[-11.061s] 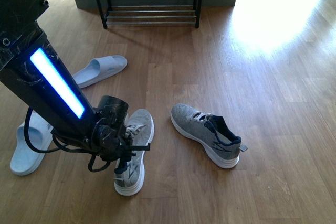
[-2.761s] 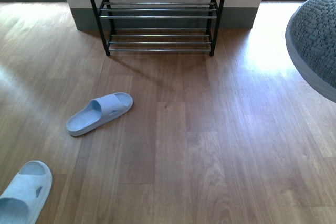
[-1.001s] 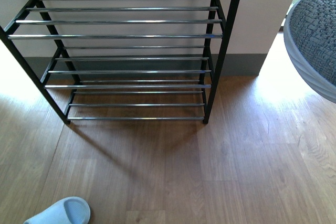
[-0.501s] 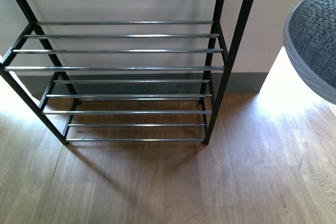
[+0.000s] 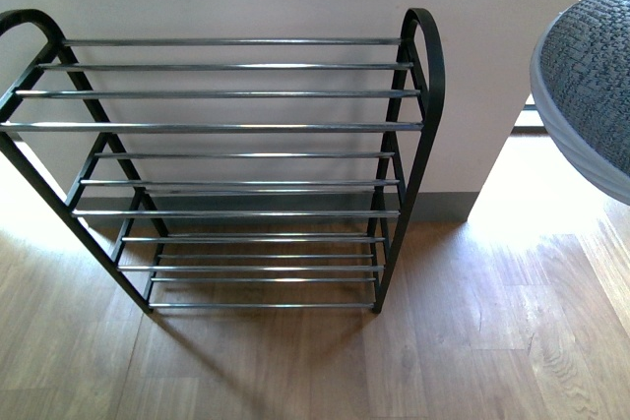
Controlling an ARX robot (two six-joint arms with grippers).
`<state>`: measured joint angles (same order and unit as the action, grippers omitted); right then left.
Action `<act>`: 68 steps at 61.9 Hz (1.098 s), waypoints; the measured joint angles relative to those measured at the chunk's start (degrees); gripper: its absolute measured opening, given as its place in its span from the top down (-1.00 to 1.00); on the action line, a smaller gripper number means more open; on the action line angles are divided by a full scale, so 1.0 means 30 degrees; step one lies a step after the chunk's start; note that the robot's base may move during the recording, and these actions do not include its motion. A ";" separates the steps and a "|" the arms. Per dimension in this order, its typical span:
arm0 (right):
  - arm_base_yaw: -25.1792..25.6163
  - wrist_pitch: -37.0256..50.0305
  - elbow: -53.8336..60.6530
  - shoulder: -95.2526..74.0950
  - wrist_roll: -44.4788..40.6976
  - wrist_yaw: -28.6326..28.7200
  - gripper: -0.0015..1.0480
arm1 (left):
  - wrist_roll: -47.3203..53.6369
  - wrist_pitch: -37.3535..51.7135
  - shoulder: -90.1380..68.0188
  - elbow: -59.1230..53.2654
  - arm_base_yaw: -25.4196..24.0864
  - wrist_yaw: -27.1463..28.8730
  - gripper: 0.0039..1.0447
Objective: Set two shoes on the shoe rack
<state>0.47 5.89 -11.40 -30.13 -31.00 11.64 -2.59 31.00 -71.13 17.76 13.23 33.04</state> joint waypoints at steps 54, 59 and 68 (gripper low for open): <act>-0.9173 0.3177 -1.5883 -2.2411 1.4943 -0.5814 0.97 | 0.0007 0.0000 0.0000 0.0000 0.0000 -0.0007 0.96; -0.9267 0.2004 -1.7930 -2.4254 1.6400 -0.6011 0.97 | 0.0007 0.0000 0.0000 0.0000 0.0000 -0.0015 0.96; -0.9275 0.0386 -2.0757 -2.7110 1.8884 -0.6550 0.97 | 0.0007 0.0000 0.0000 -0.0007 0.0000 -0.0007 0.96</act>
<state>-27.35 7.05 -73.67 -111.46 25.65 -8.01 -2.57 31.00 -71.13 17.74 13.23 33.01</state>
